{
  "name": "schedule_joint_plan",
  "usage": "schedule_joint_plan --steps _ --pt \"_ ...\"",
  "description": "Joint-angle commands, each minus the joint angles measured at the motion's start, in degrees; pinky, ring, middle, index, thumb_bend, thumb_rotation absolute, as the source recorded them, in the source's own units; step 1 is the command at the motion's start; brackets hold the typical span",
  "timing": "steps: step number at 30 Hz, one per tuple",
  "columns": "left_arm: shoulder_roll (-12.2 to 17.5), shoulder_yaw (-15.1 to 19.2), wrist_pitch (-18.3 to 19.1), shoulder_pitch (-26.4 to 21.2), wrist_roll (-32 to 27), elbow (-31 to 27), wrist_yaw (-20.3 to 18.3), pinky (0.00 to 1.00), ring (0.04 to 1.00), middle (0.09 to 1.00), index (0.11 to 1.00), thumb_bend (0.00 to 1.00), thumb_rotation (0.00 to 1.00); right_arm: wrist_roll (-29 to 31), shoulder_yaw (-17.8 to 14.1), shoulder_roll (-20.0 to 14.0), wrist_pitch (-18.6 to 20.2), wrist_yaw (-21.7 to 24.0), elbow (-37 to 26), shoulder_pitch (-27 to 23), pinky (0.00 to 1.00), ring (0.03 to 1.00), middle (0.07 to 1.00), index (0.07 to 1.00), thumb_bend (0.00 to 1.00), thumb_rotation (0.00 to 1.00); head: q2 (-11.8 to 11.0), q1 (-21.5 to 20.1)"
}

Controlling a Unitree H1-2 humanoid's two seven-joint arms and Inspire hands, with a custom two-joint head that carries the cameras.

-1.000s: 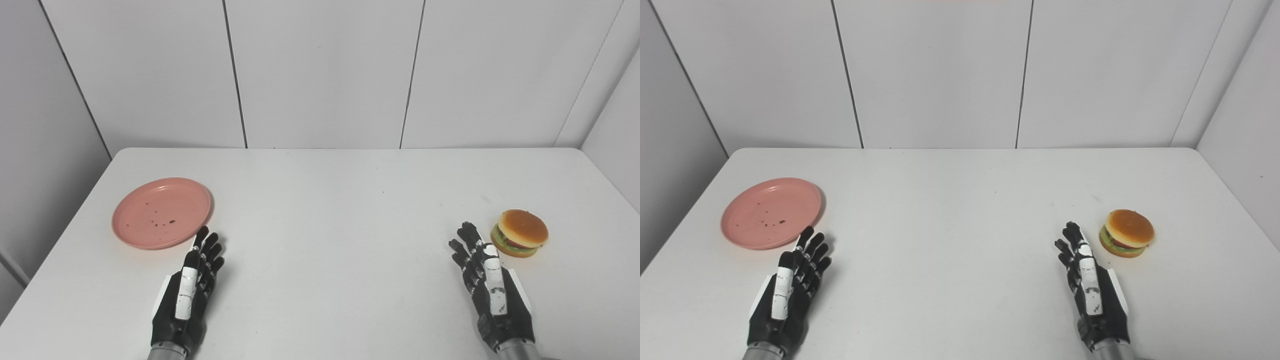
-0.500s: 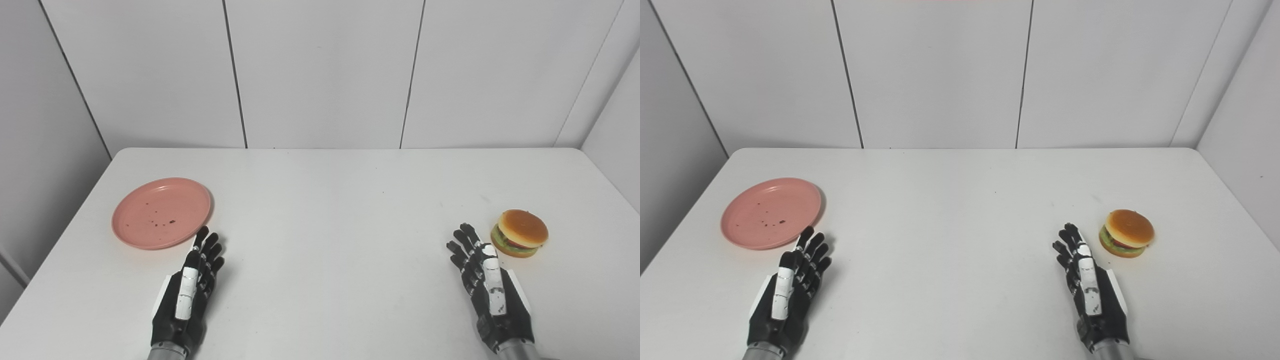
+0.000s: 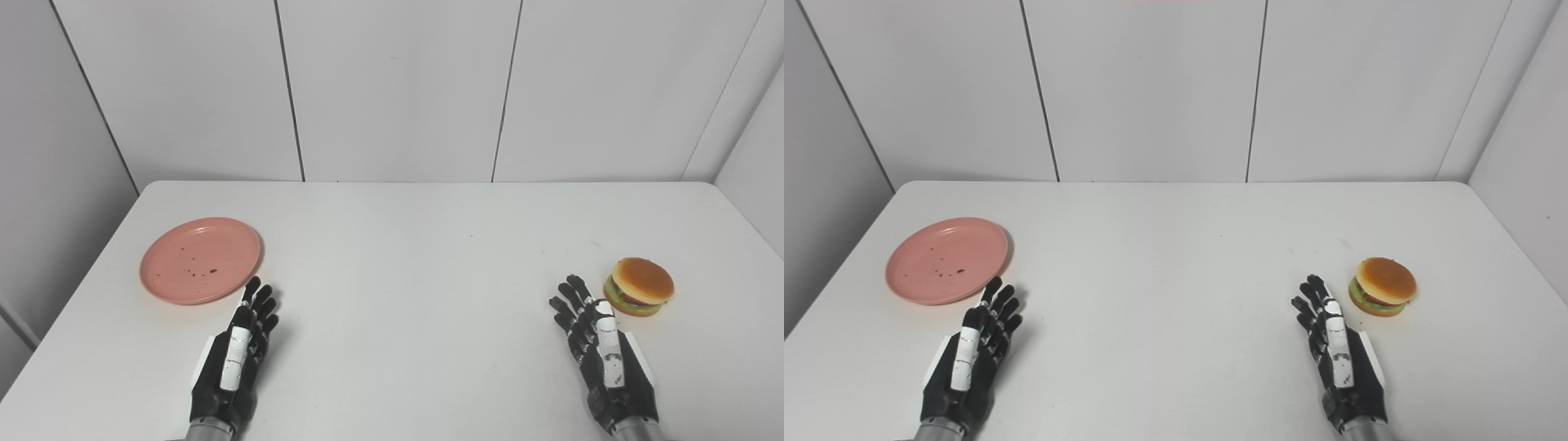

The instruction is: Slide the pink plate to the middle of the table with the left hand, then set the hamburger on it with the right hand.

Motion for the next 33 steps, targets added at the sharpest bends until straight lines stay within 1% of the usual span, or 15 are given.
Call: schedule_joint_plan --steps 1,4,5,6,7,10,11,15,20,22,25,26,27,30,33 --pt "-1.0 -0.8 -1.2 0.0 1.4 -0.2 0.8 1.00 1.000 0.980 1.000 1.00 0.86 1.1 -0.9 -1.1 -2.6 1.2 0.8 -1.4 0.97 0.925 0.955 0.952 0.86 1.00 -0.8 1.4" --pt "-2.4 -1.9 -2.0 -0.5 3.8 0.9 1.9 1.00 1.000 0.984 1.000 1.00 0.88 2.2 -1.9 -2.2 -4.2 2.6 3.6 -1.9 0.98 0.935 0.957 0.955 0.87 1.00 -2.2 3.5" --pt "-2.7 -2.1 -2.4 -0.6 4.3 1.1 2.2 1.00 1.000 0.987 1.000 1.00 0.88 2.5 -2.1 -2.4 -4.7 2.9 4.3 -2.0 0.98 0.931 0.954 0.954 0.87 1.00 -2.2 3.5" --pt "-3.0 -2.4 -3.1 -0.7 4.7 1.6 2.4 1.00 1.000 0.988 1.000 1.00 0.88 2.7 -2.3 -2.7 -5.2 3.2 5.1 -2.2 0.98 0.930 0.953 0.954 0.87 1.00 -2.9 4.2" --pt "-3.2 -2.6 -3.5 -0.8 4.9 2.0 2.6 1.00 1.000 0.989 1.000 0.99 0.88 2.8 -2.5 -2.9 -5.5 3.4 5.7 -2.3 0.97 0.927 0.951 0.952 0.87 1.00 -2.9 4.2" --pt "-3.9 -2.9 -5.7 -1.2 5.8 3.6 3.1 1.00 1.000 0.987 1.000 0.98 0.88 3.5 -2.9 -3.4 -6.3 4.2 7.4 -2.6 0.97 0.925 0.952 0.954 0.86 1.00 -4.1 5.6" --pt "-4.0 -3.0 -6.2 -1.3 6.1 4.0 3.1 1.00 1.000 0.987 1.000 0.98 0.88 3.7 -3.0 -3.5 -6.6 4.6 7.8 -2.7 0.98 0.927 0.958 0.960 0.86 1.00 -4.1 5.6" --pt "-4.3 -3.4 -7.5 -1.7 6.5 5.6 2.9 1.00 1.000 0.990 1.000 0.98 0.89 4.2 -3.3 -4.0 -7.7 5.7 9.6 -3.0 0.99 0.931 0.963 0.965 0.88 1.00 -5.0 6.5" --pt "-4.5 -3.7 -8.9 -2.2 7.0 7.4 3.1 1.00 1.000 0.991 1.000 0.98 0.89 4.9 -3.5 -4.2 -8.5 6.3 11.3 -3.3 1.00 0.938 0.966 0.968 0.86 1.00 -6.6 7.5" --pt "-4.6 -3.8 -9.2 -2.2 7.1 8.0 3.2 1.00 1.000 0.991 1.000 0.98 0.89 4.9 -3.6 -4.2 -9.1 6.6 12.0 -3.4 1.00 0.941 0.969 0.970 0.86 1.00 -7.2 7.7" --pt "-4.7 -3.8 -9.9 -2.3 7.3 9.1 3.2 1.00 1.000 0.992 1.000 0.98 0.89 4.9 -3.6 -4.2 -10.1 7.1 13.4 -3.7 1.00 0.945 0.971 0.973 0.87 1.00 -8.8 8.1" --pt "-4.7 -3.9 -10.1 -2.3 7.5 9.4 3.2 1.00 1.000 0.992 1.000 0.98 0.89 4.9 -3.7 -4.2 -10.4 7.2 13.7 -3.7 1.00 0.946 0.971 0.974 0.86 1.00 -8.8 8.1" --pt "-4.7 -3.9 -10.5 -2.4 7.5 9.9 3.2 1.00 1.000 0.992 1.000 0.99 0.90 4.8 -3.7 -4.2 -10.7 7.3 14.2 -3.8 1.00 0.945 0.972 0.975 0.87 1.00 -9.6 8.4" --pt "-4.7 -3.9 -11.4 -2.6 7.5 11.2 3.1 1.00 1.000 0.992 1.000 0.98 0.89 4.7 -3.8 -4.1 -11.6 7.5 15.5 -4.2 1.00 0.941 0.968 0.973 0.87 1.00 -10.3 8.7" --pt "-4.7 -3.9 -12.7 -3.0 7.2 13.2 2.6 1.00 1.000 0.996 1.000 0.97 0.89 4.9 -3.7 -4.3 -12.7 8.2 17.3 -4.8 1.00 0.944 0.971 0.978 0.89 1.00 -11.9 9.3"
